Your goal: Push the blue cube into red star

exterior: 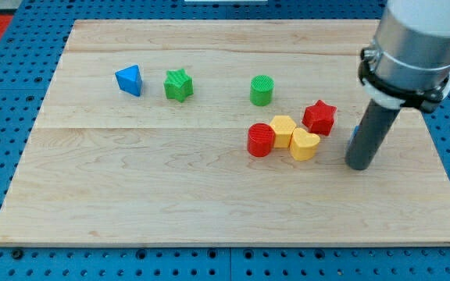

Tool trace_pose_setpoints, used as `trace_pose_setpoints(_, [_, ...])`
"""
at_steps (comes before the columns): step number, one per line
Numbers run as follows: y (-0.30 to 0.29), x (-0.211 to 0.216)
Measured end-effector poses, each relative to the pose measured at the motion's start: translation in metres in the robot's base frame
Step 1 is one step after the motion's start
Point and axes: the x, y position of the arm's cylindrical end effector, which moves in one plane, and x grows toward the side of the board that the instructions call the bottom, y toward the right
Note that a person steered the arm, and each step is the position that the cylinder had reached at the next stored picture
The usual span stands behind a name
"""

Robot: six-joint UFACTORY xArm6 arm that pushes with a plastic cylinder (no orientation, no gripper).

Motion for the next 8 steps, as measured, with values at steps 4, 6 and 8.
trace_pose_setpoints(4, [0.061, -0.054])
trace_pose_setpoints(6, [0.098, -0.094])
trace_pose_setpoints(8, [0.023, -0.103])
